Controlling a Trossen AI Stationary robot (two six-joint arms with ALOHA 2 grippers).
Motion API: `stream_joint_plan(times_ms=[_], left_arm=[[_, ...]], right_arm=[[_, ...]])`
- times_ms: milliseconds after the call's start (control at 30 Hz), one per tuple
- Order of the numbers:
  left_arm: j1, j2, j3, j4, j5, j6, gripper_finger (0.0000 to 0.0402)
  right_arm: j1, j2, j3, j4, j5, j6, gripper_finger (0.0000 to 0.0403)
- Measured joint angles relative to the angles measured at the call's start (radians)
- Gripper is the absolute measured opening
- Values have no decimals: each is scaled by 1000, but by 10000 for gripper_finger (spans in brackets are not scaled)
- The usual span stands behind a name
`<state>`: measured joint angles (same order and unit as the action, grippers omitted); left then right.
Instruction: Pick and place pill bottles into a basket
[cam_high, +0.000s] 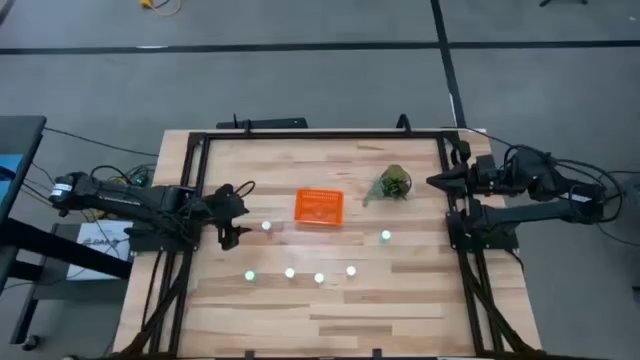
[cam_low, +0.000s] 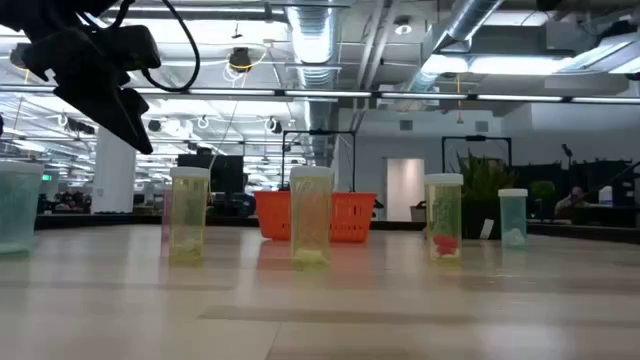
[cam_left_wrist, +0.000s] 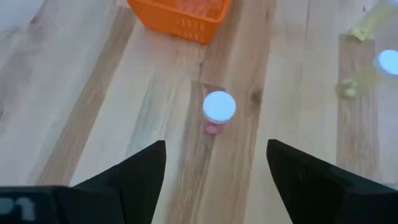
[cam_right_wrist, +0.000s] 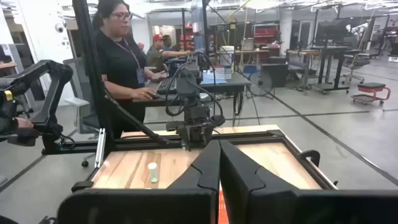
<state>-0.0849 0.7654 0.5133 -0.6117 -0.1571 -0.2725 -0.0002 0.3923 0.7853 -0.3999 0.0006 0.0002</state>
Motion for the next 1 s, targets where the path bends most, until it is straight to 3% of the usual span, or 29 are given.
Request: stream_joint_plan(times_ms=[433, 667, 1000], left_arm=[[-2, 0, 0, -12, 20, -40, 267], [-86, 49, 0, -33, 12, -90, 267], [-150, 166, 0, 47, -130, -85, 267]], right_arm=[[0, 0, 0, 0, 0, 0, 0], [0, 0, 0, 0, 0, 0, 0], [0, 0, 0, 0, 0, 0, 0]])
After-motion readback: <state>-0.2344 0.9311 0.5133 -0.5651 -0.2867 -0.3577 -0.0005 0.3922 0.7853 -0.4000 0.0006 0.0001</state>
